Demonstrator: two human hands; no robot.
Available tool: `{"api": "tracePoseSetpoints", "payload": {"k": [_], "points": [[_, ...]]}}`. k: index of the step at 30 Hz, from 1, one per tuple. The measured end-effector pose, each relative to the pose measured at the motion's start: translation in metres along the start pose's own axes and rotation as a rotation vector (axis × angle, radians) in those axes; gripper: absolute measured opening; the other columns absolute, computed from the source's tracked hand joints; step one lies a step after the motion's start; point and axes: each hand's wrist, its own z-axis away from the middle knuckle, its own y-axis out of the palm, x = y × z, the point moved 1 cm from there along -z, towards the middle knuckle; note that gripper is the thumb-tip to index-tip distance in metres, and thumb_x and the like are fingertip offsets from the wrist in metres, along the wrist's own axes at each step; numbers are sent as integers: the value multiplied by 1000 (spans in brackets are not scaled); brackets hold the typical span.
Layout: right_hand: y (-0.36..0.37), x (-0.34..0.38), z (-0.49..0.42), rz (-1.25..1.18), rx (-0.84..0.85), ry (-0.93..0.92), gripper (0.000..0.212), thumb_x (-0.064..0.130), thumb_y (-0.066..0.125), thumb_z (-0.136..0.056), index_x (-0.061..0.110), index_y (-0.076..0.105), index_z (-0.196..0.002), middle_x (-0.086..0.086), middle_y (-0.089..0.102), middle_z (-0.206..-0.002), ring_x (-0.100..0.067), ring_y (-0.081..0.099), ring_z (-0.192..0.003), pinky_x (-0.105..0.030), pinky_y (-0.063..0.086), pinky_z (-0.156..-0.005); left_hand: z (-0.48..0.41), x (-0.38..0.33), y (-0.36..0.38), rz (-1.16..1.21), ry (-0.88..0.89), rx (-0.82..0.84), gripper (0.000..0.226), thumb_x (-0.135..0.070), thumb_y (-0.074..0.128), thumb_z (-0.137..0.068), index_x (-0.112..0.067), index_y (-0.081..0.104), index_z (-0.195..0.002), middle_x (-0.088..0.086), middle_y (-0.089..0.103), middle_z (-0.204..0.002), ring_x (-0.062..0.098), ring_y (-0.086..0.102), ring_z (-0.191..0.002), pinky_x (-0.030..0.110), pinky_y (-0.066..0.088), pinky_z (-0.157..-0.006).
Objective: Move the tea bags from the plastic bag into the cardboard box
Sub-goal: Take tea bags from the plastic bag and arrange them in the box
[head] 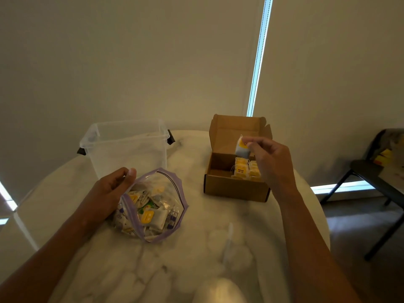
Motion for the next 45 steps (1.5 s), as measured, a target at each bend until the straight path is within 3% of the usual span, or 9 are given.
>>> {"api": "tracePoseSetpoints", "payload": {"k": [3, 9, 13, 20, 27, 30, 36, 39, 45], "points": [[-3, -5, 1, 132, -31, -25, 22, 37, 74, -98, 22, 83, -111, 10, 78, -99, -2, 72, -90, -8, 53, -69, 0, 2, -1, -14, 9, 9, 65, -76, 52, -105, -12, 66, -101, 27, 69, -97, 21, 64, -81, 41, 50, -83], [7, -1, 6, 223, 151, -70, 36, 32, 76, -97, 39, 68, -132, 13, 72, -119, -6, 71, -104, -20, 60, -79, -1, 1, -2, -5, 2, 1, 79, -91, 51, -91, -15, 69, -102, 24, 72, -96, 24, 68, -84, 42, 52, -84], [9, -2, 11, 325, 297, -32, 25, 29, 76, -97, 41, 73, -119, 18, 69, -112, -4, 70, -100, -6, 52, -64, -1, 3, -3, -10, -11, -12, 82, -93, 51, -91, -15, 69, -104, 24, 71, -98, 26, 68, -85, 44, 53, -85], [6, -2, 14, 522, 363, -16, 10, 29, 74, -98, 33, 69, -105, 18, 68, -104, -6, 65, -91, -10, 44, -63, -1, 1, -1, -35, -23, -12, 81, -92, 51, -91, -14, 69, -104, 25, 72, -99, 37, 71, -87, 64, 59, -95], [3, -2, 13, 662, 371, -40, 15, 25, 73, -99, 33, 63, -107, 14, 68, -102, -5, 65, -88, -13, 46, -66, -1, -1, 1, -73, -39, -17, 67, -76, 48, -104, -13, 70, -101, 19, 74, -94, 46, 73, -99, 57, 61, -91], [2, -6, 12, 667, 350, -20, 17, 24, 74, -99, 35, 64, -107, 15, 69, -104, -4, 65, -88, -14, 48, -67, -2, 1, -1, -74, -36, -36, 82, -92, 49, -93, -13, 68, -99, 22, 72, -93, 45, 72, -92, 48, 58, -85], [2, -9, 12, 662, 364, 14, 9, 29, 71, -100, 36, 68, -106, 14, 71, -104, -8, 66, -94, -30, 57, -85, -1, -1, -1, -81, -49, -25, 85, -95, 47, -89, -14, 68, -100, 20, 73, -95, 47, 73, -99, 65, 60, -93], [1, -12, 9, 783, 388, 11, 12, 28, 67, -101, 38, 73, -103, 19, 66, -107, -12, 63, -110, -47, 45, -108, -1, -1, -1, -71, -44, -33, 85, -95, 47, -90, -13, 67, -100, 22, 72, -95, 48, 71, -99, 65, 60, -94], [0, -11, 9, 888, 369, -18, 20, 34, 62, -104, 41, 78, -114, 15, 69, -124, -12, 53, -118, -48, 32, -113, 0, -1, -2, -64, -48, -24, 84, -95, 46, -90, -15, 68, -100, 16, 75, -94, 44, 74, -99, 63, 61, -93]]}}
